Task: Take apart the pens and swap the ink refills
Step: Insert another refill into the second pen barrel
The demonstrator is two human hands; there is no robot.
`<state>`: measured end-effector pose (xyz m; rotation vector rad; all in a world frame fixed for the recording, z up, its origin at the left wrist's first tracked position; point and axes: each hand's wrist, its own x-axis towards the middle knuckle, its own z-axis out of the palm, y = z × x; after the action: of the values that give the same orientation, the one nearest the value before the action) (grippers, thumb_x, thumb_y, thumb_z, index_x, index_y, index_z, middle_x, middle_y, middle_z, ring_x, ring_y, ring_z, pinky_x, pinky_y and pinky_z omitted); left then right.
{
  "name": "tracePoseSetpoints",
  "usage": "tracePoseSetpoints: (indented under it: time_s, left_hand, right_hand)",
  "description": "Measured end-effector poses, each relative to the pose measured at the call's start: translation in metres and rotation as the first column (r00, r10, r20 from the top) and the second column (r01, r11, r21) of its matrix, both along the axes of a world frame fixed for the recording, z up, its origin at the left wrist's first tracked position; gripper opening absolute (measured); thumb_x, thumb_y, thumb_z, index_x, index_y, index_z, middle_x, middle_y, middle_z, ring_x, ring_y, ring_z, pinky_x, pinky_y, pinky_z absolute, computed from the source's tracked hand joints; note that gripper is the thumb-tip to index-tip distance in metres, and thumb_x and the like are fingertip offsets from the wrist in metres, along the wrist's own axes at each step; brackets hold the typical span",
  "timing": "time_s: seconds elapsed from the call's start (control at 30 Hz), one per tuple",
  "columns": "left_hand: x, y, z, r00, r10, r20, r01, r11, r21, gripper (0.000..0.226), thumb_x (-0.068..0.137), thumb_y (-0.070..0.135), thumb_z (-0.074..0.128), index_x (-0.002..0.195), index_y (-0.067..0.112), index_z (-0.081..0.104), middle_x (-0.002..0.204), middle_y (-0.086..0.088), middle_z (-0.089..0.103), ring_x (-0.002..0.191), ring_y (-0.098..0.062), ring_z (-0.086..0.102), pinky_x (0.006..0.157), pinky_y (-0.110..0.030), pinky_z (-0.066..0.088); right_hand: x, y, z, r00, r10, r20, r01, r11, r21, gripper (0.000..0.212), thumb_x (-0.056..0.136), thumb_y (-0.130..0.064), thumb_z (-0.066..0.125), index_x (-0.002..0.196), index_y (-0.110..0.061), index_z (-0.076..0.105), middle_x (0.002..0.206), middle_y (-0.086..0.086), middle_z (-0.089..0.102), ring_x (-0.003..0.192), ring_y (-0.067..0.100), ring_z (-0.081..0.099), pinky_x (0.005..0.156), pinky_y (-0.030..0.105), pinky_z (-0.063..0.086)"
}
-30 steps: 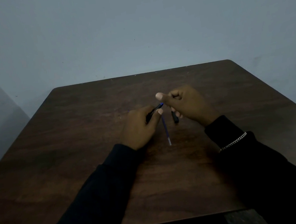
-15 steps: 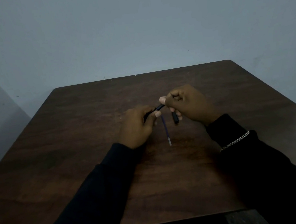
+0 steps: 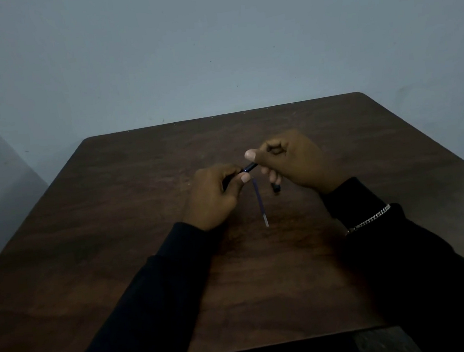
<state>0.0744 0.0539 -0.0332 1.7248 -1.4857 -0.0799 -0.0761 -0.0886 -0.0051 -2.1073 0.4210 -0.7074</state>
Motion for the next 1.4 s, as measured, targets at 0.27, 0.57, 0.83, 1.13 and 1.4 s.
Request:
tracePoseSetpoints:
  time_s: [0.27, 0.57, 0.83, 1.13, 1.4]
  left_hand:
    - [0.0011, 0.0011, 0.0002, 1.0, 0.012, -0.016, -0.012, 1.0, 0.019, 0.028, 0.104, 0.024, 0.064, 0.078, 0.014, 0.071, 0.065, -0.001, 0.064, 0.059, -0.016, 0.057, 0.056, -0.031, 0.039]
    - [-0.002, 0.0029, 0.0039, 1.0, 0.008, 0.015, -0.008, 1.0, 0.001, 0.028, 0.102, 0.021, 0.067, 0.074, 0.02, 0.066, 0.06, 0.002, 0.06, 0.053, -0.006, 0.047, 0.052, -0.021, 0.03]
    - [0.0001, 0.0005, 0.0003, 1.0, 0.012, -0.017, -0.012, 0.999, 0.031, 0.023, 0.103, 0.023, 0.066, 0.083, 0.013, 0.073, 0.066, -0.002, 0.064, 0.058, -0.01, 0.052, 0.055, -0.027, 0.037]
    - [0.0011, 0.0002, -0.0003, 1.0, 0.003, 0.008, -0.003, 1.0, -0.007, 0.026, 0.102, 0.024, 0.066, 0.078, 0.016, 0.07, 0.062, 0.001, 0.061, 0.055, -0.012, 0.051, 0.055, -0.033, 0.037]
    - [0.0007, -0.0007, 0.0004, 1.0, 0.009, 0.009, -0.009, 1.0, -0.013, 0.031, 0.101, 0.022, 0.068, 0.071, 0.024, 0.061, 0.057, 0.006, 0.053, 0.053, -0.01, 0.047, 0.053, -0.029, 0.032]
  right_hand:
    - [-0.0015, -0.0021, 0.0028, 0.992, 0.126, -0.006, -0.126, 0.992, 0.028, 0.014, 0.091, 0.003, 0.071, 0.093, -0.011, 0.074, 0.084, -0.003, 0.076, 0.077, 0.012, 0.072, 0.072, 0.024, 0.056]
    - [0.0004, -0.0009, -0.001, 0.999, 0.037, -0.019, -0.036, 0.999, 0.034, 0.028, 0.097, -0.036, 0.071, 0.082, -0.012, 0.074, 0.07, 0.007, 0.075, 0.055, 0.016, 0.07, 0.053, 0.025, 0.055]
    - [-0.0007, -0.0047, 0.0005, 0.994, 0.112, -0.016, -0.111, 0.991, 0.081, 0.01, 0.092, -0.005, 0.073, 0.1, -0.01, 0.074, 0.085, 0.005, 0.078, 0.076, 0.016, 0.075, 0.069, 0.023, 0.059]
    - [0.0001, 0.0017, -0.0005, 0.997, -0.004, -0.076, 0.003, 1.0, -0.012, 0.041, 0.098, -0.048, 0.066, 0.065, -0.024, 0.068, 0.052, -0.001, 0.068, 0.038, 0.009, 0.06, 0.042, 0.021, 0.048]
    - [-0.0019, -0.0049, 0.0018, 0.992, 0.115, -0.055, -0.111, 0.991, 0.079, 0.012, 0.094, -0.004, 0.071, 0.105, -0.006, 0.073, 0.084, 0.008, 0.077, 0.064, 0.007, 0.07, 0.062, 0.02, 0.057]
